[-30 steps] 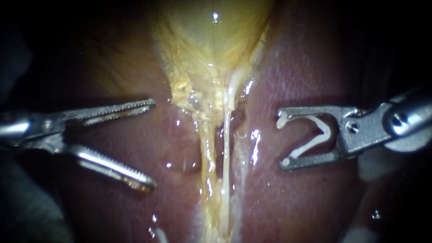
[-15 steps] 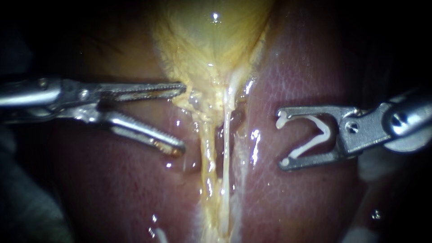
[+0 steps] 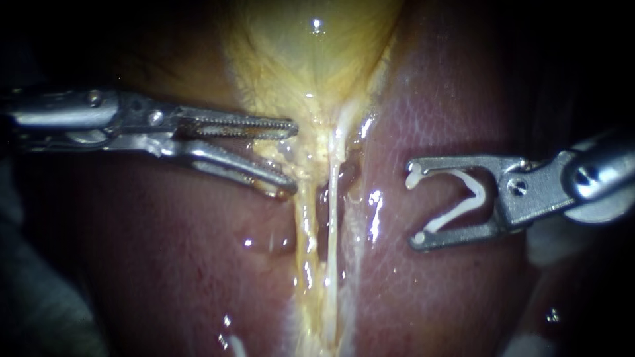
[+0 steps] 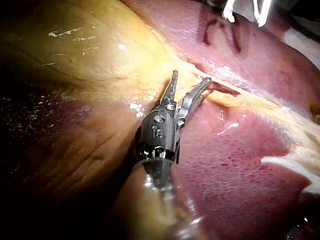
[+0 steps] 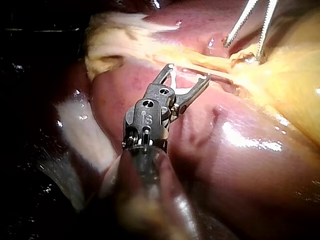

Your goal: Grabbing gallbladder

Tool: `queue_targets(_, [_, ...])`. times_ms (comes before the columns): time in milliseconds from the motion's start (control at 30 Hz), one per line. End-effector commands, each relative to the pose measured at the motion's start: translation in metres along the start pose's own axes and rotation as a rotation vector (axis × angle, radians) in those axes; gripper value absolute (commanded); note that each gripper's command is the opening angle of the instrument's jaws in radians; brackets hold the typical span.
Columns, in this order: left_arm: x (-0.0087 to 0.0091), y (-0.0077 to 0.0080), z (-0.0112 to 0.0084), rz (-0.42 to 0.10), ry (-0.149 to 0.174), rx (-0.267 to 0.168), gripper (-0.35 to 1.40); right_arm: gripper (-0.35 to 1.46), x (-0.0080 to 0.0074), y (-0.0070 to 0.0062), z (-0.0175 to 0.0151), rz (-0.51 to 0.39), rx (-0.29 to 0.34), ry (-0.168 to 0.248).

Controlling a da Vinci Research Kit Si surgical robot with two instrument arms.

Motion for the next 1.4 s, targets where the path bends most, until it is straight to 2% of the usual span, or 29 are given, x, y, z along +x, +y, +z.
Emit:
queue_targets(33, [-0.0001,-0.0001,0.0,0.001,-0.003,0.0,0.41,0.49,0.0,0.0,0.0,0.0,0.0,0.0])
queue_targets(233, [-0.0004,-0.0004,0.0,0.033,-0.033,-0.002,0.41,0.49,-0.0001,0.0,0.0,0.0,0.0,0.0])
queue_targets(500, [-0.0006,-0.0006,0.0002,0.046,-0.063,-0.004,0.39,0.49,-0.0001,0.0,0.0,0.0,0.0,0.0])
queue_targets(767, [-0.0006,-0.0009,0.0008,0.046,-0.072,-0.002,0.34,0.49,-0.0001,0.0,0.0,0.0,0.0,0.0])
queue_targets(1000, [-0.0006,-0.0012,0.0009,0.052,-0.081,-0.002,0.09,0.49,-0.0001,0.0,0.0,0.0,0.0,0.0])
queue_targets(1200, [-0.0004,-0.0013,0.0006,0.015,-0.087,0.016,-0.21,0.49,-0.0001,0.0,0.0,0.0,0.0,0.0])
queue_targets(1400, [-0.0004,-0.0014,0.0004,0.004,-0.095,0.021,-0.33,0.49,-0.0001,0.0,0.0,0.0,0.0,0.0])
